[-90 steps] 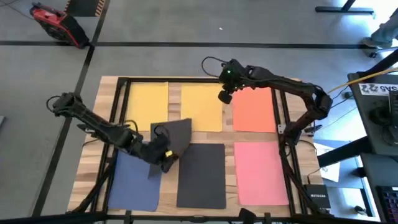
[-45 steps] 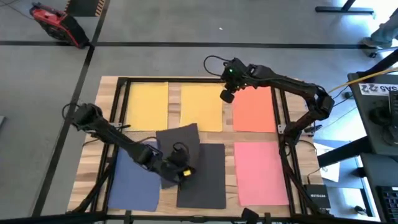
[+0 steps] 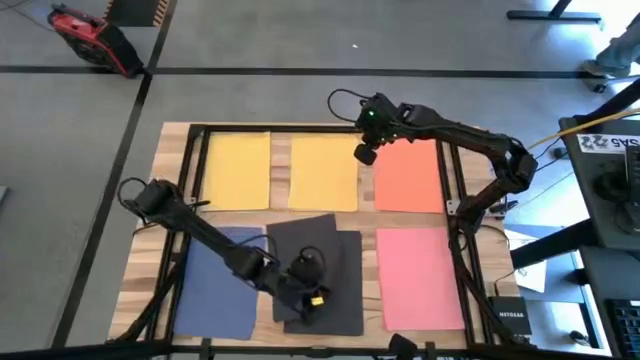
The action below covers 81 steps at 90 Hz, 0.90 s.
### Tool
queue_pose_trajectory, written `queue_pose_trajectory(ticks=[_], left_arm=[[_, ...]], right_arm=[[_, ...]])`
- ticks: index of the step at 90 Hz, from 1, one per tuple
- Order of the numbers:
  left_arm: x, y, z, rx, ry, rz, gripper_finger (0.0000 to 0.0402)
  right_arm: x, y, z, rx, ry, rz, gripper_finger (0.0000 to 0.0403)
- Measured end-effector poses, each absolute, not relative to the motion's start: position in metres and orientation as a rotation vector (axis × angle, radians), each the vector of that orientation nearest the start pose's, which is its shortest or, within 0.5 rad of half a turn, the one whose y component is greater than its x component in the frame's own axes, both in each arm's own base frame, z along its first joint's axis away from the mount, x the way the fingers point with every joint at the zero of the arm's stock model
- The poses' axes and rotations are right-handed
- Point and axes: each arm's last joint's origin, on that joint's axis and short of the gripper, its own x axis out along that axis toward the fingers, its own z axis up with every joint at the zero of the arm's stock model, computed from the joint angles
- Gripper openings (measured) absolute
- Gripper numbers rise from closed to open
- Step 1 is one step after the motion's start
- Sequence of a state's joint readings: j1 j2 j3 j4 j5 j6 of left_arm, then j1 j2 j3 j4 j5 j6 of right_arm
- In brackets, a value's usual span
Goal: Organize paper
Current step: Stack the black colored paper on top of the black colored papers
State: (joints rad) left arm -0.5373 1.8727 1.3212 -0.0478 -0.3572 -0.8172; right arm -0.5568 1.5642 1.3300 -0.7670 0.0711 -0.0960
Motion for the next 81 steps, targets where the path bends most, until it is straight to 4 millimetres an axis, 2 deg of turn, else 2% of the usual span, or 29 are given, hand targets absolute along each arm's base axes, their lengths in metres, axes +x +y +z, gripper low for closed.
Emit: queue_pose_trajectory(ticks=[46,81], left_arm=[[0.392,-0.221,0.224,-0.479,0.573,-0.088,0.0000],[0.395,-0.224,0.218,-0.465,0.618,-0.119,0.0000]], right_arm=[[0.272,-0.172,0.287,0.178,1.016,-0.533,0.0000],[0.272,-0.172,0.287,0.180,1.019,-0.534,0.0000]])
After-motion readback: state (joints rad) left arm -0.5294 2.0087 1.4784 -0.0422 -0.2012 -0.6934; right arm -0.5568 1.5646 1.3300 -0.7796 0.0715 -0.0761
